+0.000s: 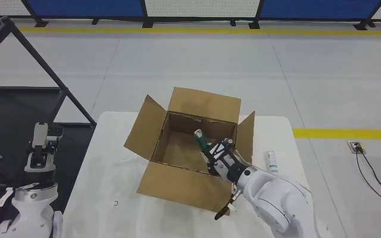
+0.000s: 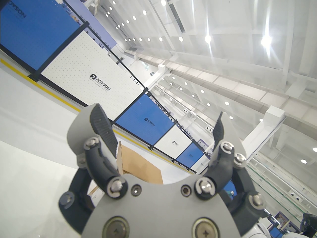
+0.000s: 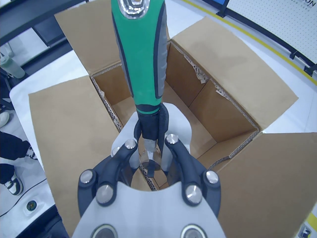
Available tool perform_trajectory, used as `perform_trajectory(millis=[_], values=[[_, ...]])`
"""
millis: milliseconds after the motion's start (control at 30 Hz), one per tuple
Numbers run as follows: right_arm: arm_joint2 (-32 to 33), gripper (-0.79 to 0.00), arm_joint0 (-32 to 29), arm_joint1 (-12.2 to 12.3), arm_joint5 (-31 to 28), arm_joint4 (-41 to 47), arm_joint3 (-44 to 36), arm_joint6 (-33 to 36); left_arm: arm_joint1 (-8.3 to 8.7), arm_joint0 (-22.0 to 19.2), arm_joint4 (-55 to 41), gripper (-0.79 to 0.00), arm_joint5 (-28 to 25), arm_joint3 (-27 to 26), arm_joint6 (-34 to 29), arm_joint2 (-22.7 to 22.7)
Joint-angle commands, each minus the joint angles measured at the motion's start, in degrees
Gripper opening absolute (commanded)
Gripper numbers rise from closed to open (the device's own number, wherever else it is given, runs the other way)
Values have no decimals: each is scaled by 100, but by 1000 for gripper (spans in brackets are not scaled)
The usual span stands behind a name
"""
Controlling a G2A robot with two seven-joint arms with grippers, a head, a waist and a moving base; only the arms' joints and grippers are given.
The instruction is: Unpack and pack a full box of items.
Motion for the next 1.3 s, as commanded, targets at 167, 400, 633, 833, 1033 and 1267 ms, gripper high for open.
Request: perform_trajectory(millis=[167, 400, 633, 833, 1033, 1267], values=[[1256, -785, -1406, 118, 128, 908, -1024, -839, 0, 0, 0, 0, 0, 0, 0, 0], [2918, -785, -3148, 207, -599, 2197, -1593, -1893, 0, 0, 0, 0, 0, 0, 0, 0], [4288, -785, -4116, 282, -984, 3432, -1470, -1325, 0, 0, 0, 0, 0, 0, 0, 0], [4165, -785, -3035, 466, -533, 3921, -657, 843, 0, 0, 0, 0, 0, 0, 0, 0], [3070, -785, -1151, 572, 540, 3272, 831, 2223, 0, 0, 0, 0, 0, 0, 0, 0], [2089, -785, 150, 573, 1136, 2625, 2308, 2833, 0, 0, 0, 0, 0, 0, 0, 0]])
